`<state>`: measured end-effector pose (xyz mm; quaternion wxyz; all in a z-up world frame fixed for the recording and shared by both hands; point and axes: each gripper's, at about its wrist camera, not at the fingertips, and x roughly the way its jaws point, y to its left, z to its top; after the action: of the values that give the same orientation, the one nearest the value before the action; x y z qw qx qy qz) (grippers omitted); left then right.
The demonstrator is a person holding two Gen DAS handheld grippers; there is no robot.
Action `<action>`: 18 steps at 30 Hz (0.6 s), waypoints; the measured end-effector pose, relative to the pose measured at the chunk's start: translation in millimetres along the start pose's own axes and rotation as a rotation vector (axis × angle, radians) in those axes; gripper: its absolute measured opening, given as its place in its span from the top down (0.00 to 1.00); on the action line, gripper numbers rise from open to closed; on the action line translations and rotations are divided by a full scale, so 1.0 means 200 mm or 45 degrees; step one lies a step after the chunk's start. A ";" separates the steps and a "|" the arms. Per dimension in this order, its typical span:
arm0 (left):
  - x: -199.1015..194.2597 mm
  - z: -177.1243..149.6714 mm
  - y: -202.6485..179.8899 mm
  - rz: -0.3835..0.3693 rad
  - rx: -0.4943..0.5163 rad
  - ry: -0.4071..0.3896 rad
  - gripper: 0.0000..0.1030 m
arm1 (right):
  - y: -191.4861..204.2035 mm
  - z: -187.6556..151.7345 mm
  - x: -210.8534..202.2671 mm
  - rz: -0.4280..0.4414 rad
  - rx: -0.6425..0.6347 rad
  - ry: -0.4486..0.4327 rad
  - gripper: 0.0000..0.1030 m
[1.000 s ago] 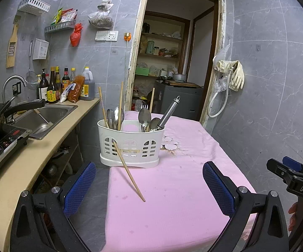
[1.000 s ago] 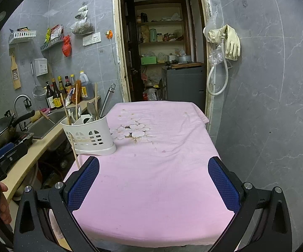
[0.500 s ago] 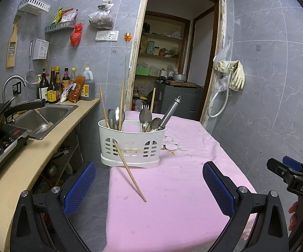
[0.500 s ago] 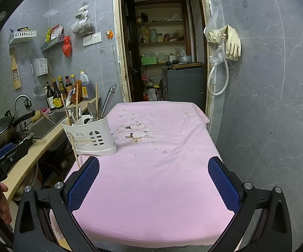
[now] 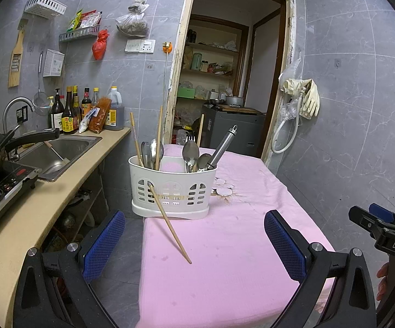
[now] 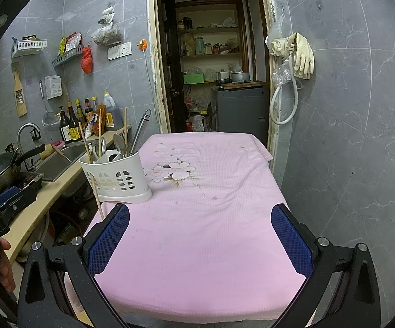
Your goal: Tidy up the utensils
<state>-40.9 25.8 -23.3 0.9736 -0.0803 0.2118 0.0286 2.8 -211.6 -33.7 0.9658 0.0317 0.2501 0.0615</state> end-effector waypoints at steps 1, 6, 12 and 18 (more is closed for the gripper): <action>0.00 0.00 0.01 0.001 0.000 0.000 0.01 | 0.00 0.00 0.00 0.000 0.000 0.000 0.01; 0.00 0.00 0.01 -0.001 -0.001 0.001 0.01 | 0.00 0.00 0.00 0.000 0.000 0.000 0.01; 0.00 0.00 0.01 0.000 0.001 0.002 0.01 | 0.00 0.00 0.00 0.002 -0.001 -0.001 0.01; 0.00 0.00 0.01 0.000 0.001 0.001 0.01 | 0.00 0.00 0.00 0.005 -0.002 0.003 0.01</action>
<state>-40.6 27.7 -22.9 0.9736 -0.0800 0.2120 0.0287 3.3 -212.2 -34.4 0.9654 0.0314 0.2511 0.0634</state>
